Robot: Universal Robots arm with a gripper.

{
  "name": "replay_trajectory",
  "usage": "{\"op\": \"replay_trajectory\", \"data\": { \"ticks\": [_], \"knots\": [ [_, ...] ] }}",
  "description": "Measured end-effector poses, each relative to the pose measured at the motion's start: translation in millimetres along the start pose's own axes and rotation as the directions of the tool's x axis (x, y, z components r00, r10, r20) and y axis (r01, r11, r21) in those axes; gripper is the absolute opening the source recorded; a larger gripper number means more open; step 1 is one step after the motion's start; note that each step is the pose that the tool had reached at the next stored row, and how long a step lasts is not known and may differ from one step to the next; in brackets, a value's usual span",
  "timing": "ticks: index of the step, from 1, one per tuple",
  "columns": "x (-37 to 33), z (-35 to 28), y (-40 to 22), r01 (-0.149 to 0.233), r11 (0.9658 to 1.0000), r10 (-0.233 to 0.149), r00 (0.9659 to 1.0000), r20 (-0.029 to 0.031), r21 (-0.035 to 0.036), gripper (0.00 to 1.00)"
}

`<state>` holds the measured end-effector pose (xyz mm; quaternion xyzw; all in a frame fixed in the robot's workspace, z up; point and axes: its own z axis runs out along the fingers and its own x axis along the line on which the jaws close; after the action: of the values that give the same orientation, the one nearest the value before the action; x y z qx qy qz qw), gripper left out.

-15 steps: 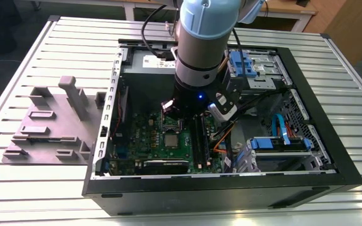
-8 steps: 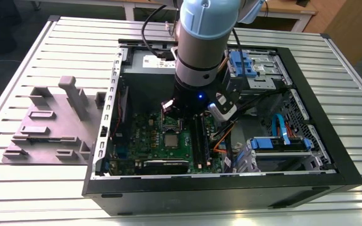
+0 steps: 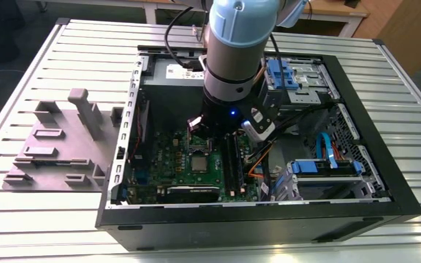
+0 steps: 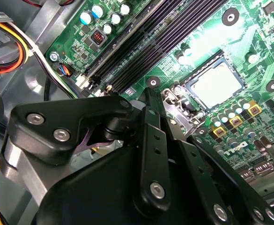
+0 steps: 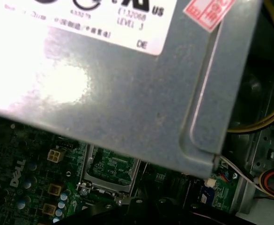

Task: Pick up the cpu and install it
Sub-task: 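Close the cpu cover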

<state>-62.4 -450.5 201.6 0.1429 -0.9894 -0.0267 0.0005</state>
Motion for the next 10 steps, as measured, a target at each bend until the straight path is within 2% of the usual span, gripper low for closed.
{"op": "replay_trajectory", "data": {
  "ticks": [3, 4, 7, 10],
  "knots": [
    [0.0, 0.0, 0.0, 0.0, 1.0, 0.0, 1.0, 0.0003, -0.0014, 0.1],
    [0.1, -0.1, 0.0, 0.0, 1.0, 0.0, 1.0, 0.0007, -0.0031, 0.1],
    [1.4, 0.1, 0.4, 0.0, 0.9999, 0.0, 1.0, 0.0045, -0.014, 0.1],
    [1.8, 0.2, 0.5, 0.0, 0.9999, 0.0, 1.0, 0.0054, -0.0164, 0.1]
  ]
}}
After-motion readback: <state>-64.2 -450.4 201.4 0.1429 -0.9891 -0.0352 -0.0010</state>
